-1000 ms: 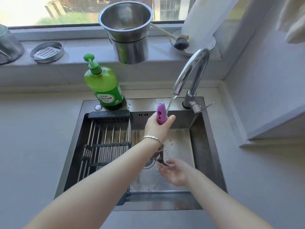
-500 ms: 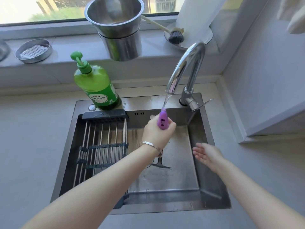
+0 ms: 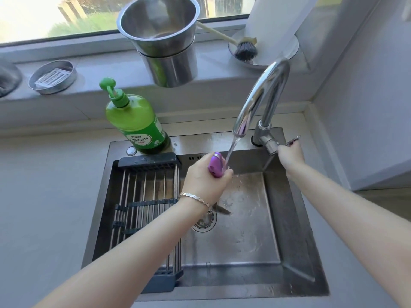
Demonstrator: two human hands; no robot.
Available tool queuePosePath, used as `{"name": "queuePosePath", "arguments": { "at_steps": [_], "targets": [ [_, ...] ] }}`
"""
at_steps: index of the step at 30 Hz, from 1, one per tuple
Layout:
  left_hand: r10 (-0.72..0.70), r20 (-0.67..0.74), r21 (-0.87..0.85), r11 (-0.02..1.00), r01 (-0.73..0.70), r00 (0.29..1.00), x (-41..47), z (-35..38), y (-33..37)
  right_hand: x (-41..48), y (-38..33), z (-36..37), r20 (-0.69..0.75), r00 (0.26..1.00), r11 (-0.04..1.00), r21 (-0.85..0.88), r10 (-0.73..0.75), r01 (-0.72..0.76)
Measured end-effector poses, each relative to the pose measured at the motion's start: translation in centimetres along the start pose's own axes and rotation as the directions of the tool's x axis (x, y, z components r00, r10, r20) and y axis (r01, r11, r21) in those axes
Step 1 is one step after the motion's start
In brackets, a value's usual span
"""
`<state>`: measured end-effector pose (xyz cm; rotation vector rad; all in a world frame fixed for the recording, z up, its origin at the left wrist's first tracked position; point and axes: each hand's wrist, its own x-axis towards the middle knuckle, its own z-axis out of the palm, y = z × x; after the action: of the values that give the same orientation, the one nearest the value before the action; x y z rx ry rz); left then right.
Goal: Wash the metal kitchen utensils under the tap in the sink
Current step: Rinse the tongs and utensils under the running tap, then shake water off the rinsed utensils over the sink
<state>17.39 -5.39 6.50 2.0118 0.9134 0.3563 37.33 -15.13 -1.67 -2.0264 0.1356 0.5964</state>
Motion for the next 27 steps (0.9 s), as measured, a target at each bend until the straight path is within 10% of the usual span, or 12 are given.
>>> {"name": "queuePosePath", "arguments": {
  "at_steps": [9, 14, 19, 27],
  "targets": [
    [-0.215, 0.051, 0.032, 0.976, 0.214, 0.975, -0.2, -0.9, -1.8, 0.8, -3.0, -0.5, 0.088, 0.996, 0.926, -0.377, 0.022, 0.013],
    [-0.249, 0.006, 0.016, 0.968, 0.249, 0.968, -0.8, -1.0, -1.9, -5.9, -2.4, -0.6, 0.377, 0.921, 0.731, -0.655, 0.099, 0.190],
    [-0.233, -0.058, 0.005, 0.972, 0.233, 0.971, -2.4, -1.1, -1.5, -15.7, -1.0, 1.3, 0.769, 0.467, 0.880, -0.258, 0.436, -0.398],
    [-0.106, -0.037, -0.019, 0.994, 0.106, 0.994, -7.5, -0.5, -0.5, -20.3, 1.1, 2.8, 0.725, 0.446, 0.570, 0.090, 0.525, -0.817]
  ]
}}
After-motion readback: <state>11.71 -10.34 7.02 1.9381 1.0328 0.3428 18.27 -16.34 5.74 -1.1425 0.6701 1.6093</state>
